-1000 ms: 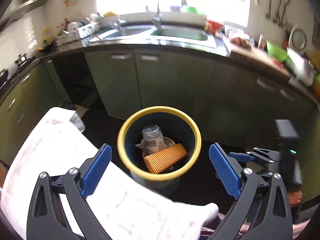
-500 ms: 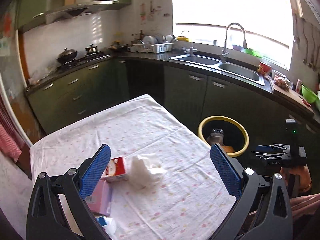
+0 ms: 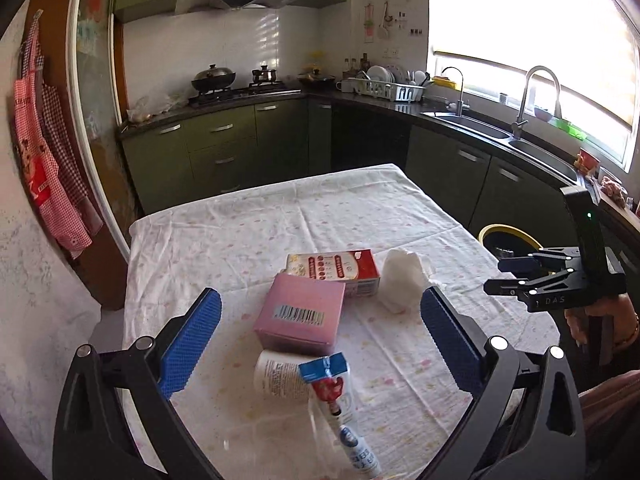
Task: Collect trash
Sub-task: 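Grasp the white crumpled tissue with the right tool, then carry the tissue over the bin and open the right tool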
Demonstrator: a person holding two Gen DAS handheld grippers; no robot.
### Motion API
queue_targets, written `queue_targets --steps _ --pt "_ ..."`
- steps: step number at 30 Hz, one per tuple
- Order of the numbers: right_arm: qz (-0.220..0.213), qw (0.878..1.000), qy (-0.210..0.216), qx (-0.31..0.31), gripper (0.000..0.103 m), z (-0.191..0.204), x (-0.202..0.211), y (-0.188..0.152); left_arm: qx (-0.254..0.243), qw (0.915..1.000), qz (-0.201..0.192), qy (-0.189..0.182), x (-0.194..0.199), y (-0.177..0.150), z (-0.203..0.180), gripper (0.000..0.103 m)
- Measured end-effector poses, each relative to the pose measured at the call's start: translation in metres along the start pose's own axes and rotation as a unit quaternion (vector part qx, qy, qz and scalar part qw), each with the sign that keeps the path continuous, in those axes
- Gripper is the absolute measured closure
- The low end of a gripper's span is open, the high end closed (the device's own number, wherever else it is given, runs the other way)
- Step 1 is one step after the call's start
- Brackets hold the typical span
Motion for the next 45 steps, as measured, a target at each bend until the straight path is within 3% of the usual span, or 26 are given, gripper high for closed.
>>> queue_targets --steps 5,11,15,20,23,28,40,45 --pt "0.024 0.999 0.0 0.042 0.039 0.024 -0.04 0.032 0.022 0.9997 0.014 0.004 -0.007 -0.014 0.016 0.005" --pt "0.067 0.997 -0.023 0.032 0.041 0.014 -0.084 0.046 0.037 0.9991 0.021 0.005 -0.011 -0.025 0.031 0.005" --pt "0.073 0.997 -0.017 0.02 0.054 0.01 -0.097 0.047 0.037 0.999 0.023 0.006 -0.014 -0.027 0.034 0.005" --pt "0.085 0.996 -0.017 0.025 0.059 0.015 -0.107 0.046 0.04 0.9988 0.029 0.004 -0.019 -0.028 0.035 0.005" --pt "0.089 0.995 -0.02 0.027 0.068 0.016 -0.111 0.045 0.041 0.9987 0.031 0.004 -0.02 -0.029 0.035 0.005" --pt "0.081 0.996 -0.022 0.031 0.091 0.017 -0.108 0.044 0.039 0.9988 0.03 0.005 -0.019 -0.029 0.033 0.005" --pt "0.03 0.999 -0.012 0.043 0.094 0.03 -0.06 0.048 0.027 0.9993 0.025 0.001 -0.014 -0.024 0.021 0.005" --pt "0.005 0.999 -0.022 0.031 0.094 0.018 -0.033 0.048 0.019 0.9995 0.023 -0.005 -0.012 -0.021 0.013 0.005"
Point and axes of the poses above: each gripper's, at about its wrist camera, not at the fingertips, and x roughly against the way its jaws point, z to its left, y to its top, the point moved 6 cm from there along -x, roughly the way its jaws point, and after that the axes turned 11 degrees about y, right-handed, at the moved point
